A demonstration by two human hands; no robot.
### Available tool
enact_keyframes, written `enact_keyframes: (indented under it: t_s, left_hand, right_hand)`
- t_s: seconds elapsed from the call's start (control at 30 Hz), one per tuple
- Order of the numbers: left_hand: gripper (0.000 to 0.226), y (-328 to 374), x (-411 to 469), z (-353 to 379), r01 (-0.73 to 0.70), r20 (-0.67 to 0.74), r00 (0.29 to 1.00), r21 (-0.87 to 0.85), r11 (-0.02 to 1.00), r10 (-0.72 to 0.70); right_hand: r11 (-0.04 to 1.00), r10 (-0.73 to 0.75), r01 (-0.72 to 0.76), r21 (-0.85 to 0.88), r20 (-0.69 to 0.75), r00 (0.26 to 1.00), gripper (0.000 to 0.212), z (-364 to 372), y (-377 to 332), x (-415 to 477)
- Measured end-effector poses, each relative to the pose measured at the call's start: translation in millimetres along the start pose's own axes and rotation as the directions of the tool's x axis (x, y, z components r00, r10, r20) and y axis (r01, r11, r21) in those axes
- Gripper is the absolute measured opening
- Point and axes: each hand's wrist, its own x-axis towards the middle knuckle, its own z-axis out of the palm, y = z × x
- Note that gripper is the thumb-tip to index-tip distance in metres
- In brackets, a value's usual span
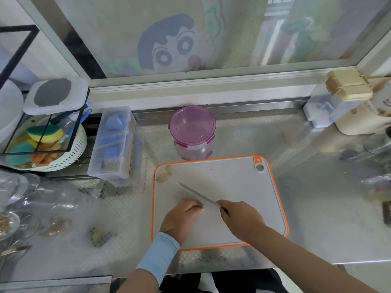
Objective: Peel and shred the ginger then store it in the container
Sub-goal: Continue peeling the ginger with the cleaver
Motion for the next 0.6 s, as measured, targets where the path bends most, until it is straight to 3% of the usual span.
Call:
enact_keyframes:
  t_s: [0.6]
  left_hand:
    - [0.022, -1, -4, 10, 0.009, -0.108, 0.994, 0.085, 0.996, 0.0]
  right_hand:
    - [0.994, -0.018, 0.014, -0.108, -0.034, 0.999, 0.034, 10, -8, -35]
